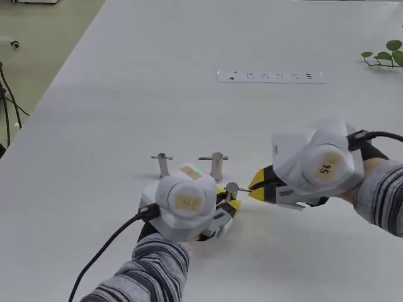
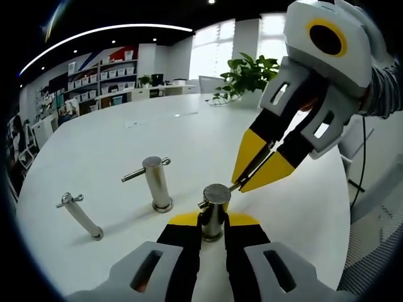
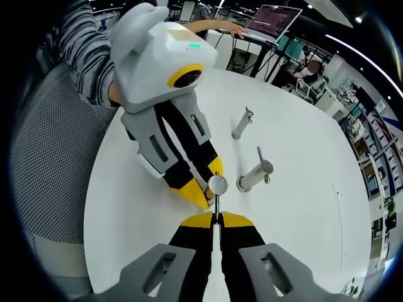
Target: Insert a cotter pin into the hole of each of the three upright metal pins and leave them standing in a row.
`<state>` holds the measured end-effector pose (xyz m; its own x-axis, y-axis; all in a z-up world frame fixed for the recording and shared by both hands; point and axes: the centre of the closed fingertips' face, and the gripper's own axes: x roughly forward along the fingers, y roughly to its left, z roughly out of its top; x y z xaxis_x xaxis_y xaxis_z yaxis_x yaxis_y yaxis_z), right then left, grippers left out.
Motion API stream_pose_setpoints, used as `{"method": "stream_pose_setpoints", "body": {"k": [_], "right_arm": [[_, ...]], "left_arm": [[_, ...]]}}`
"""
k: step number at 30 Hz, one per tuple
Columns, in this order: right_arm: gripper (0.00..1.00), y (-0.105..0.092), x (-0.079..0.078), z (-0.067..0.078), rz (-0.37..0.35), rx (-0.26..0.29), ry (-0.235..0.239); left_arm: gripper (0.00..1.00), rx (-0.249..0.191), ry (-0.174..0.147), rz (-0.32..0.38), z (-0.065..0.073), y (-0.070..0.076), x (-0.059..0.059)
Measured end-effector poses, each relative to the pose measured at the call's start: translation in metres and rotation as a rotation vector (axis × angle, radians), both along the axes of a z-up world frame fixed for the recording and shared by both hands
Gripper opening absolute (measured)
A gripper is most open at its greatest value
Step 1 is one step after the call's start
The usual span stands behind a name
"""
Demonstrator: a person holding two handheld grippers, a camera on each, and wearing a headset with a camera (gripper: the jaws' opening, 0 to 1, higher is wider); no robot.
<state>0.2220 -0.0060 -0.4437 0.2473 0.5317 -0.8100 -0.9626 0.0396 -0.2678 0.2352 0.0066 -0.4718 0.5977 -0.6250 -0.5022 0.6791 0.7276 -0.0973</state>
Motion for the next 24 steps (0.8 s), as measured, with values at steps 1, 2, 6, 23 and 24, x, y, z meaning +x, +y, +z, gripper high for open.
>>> {"method": "stream_pose_setpoints", "body": {"k": [1, 2, 6, 23, 24], "right_arm": [[0.0, 0.001, 0.0, 0.0, 0.002, 0.001, -0.001], [0.0, 0.002, 0.0, 0.0, 0.005, 0.0, -0.004], [0.0, 0.003, 0.0, 0.0, 0.012, 0.001, -0.008], [0.0, -0.007, 0.001, 0.004, -0.028, 0.044, 0.029], [0.0, -0.006, 0.002, 0.004, -0.031, 0.046, 0.028]], "left_arm": [[0.1, 0.0, -0.001, 0.001, 0.0, 0.0, 0.0], [0.1, 0.0, -0.001, 0.003, 0.0, 0.0, 0.0], [0.1, -0.001, -0.002, 0.009, 0.0, 0.0, 0.0], [0.1, -0.01, 0.007, 0.036, -0.001, 0.0, 0.0], [0.1, -0.01, 0.007, 0.037, -0.001, 0.0, 0.0]]}}
